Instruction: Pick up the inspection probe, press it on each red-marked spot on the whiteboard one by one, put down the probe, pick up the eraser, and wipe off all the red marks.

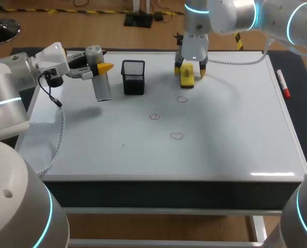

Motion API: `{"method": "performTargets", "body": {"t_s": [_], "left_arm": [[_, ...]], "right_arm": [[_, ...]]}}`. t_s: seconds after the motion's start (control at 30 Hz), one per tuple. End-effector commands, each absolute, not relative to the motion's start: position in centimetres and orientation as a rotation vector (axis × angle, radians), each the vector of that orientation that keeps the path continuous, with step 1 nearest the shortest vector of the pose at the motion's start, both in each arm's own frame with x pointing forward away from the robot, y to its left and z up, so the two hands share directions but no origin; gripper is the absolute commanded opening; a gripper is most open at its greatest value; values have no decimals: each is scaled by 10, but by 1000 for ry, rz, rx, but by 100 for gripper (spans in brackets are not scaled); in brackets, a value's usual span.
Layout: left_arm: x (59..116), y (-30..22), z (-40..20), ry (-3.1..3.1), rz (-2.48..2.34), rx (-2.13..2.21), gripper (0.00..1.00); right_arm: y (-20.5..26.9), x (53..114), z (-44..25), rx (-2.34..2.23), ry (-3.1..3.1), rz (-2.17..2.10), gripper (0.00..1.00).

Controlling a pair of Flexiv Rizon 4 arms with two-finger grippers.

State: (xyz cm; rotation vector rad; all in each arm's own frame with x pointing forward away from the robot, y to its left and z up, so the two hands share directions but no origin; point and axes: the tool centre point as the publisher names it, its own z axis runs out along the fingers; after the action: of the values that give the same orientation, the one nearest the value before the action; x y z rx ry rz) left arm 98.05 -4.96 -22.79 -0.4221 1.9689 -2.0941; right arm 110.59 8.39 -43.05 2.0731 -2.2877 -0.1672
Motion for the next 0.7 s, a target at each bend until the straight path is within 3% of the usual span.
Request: {"method": "performTargets", "body": {"t_s": [0.03,0.43,0.7], "left_arm": [[981,-50,-229,1962,-2097,-419,0],[981,-50,-229,1962,-2097,-419,0],[981,-50,-229,1962,-2097,-419,0]], "right_arm": [[80,1102,-423,2080,-2297,-149,0],[71,1096,-397,2045,-2348,-54,0],[41,1092,-385,1932,-2422,-69,0]]}}
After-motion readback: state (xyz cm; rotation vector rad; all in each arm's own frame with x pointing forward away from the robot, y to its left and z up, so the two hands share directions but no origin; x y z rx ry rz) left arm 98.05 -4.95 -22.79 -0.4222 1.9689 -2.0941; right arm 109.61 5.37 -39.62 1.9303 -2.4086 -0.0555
